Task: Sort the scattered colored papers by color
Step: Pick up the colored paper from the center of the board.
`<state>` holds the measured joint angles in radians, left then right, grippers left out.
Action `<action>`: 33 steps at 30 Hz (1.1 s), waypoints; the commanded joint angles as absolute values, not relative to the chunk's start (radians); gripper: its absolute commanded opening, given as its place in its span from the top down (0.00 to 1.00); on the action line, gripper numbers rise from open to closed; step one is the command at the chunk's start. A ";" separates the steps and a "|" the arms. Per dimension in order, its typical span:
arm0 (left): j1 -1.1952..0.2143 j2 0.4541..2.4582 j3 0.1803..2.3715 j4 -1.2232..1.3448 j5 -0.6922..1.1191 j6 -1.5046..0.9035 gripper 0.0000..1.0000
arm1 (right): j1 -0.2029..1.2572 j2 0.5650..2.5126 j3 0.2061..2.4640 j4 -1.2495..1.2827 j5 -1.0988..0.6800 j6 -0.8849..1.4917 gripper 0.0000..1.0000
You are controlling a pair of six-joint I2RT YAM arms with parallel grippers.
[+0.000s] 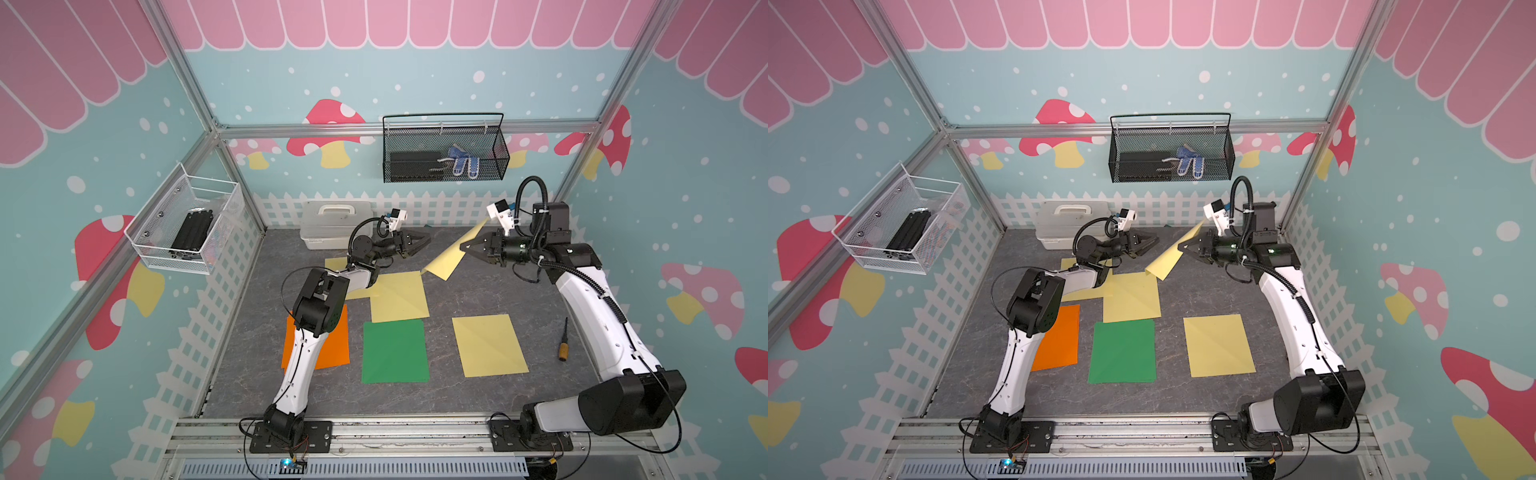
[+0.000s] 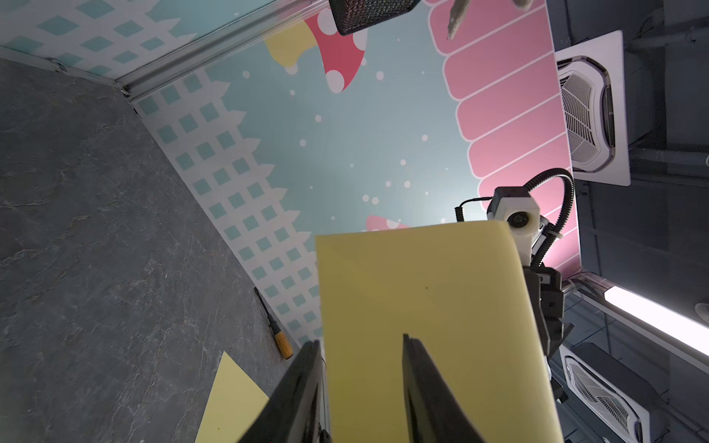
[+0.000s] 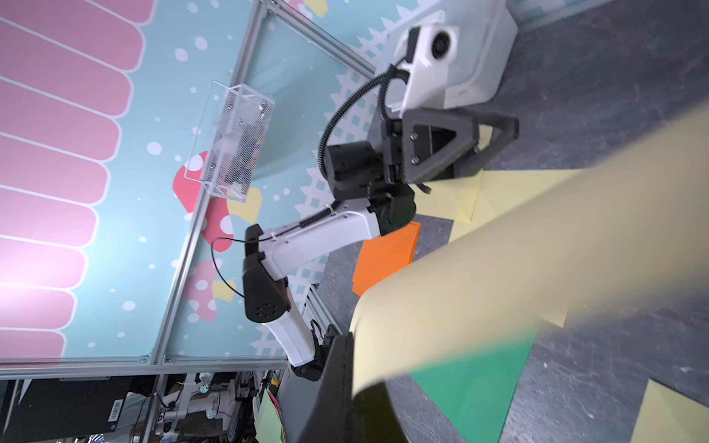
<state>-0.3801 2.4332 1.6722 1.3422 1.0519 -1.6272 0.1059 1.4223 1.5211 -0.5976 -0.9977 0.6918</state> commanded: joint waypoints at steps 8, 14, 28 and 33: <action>-0.379 2.392 1.697 1.415 1.063 -1.697 0.62 | 0.122 1.517 1.639 -0.413 -1.074 0.826 1.00; -0.405 2.425 1.698 1.416 1.059 -1.697 0.63 | 0.151 1.527 1.627 -0.387 -1.084 0.842 1.00; -0.379 2.406 1.673 1.415 1.064 -1.692 0.63 | 0.152 1.443 1.328 -0.678 -0.893 0.563 1.00; -0.385 2.398 1.644 1.416 1.071 -1.686 0.60 | 0.152 1.471 1.380 -0.760 -0.845 0.480 1.00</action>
<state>-0.3794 2.4313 1.6646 1.3598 1.0477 -1.6653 0.1505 1.4830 1.3392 -0.6971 -0.8871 0.5705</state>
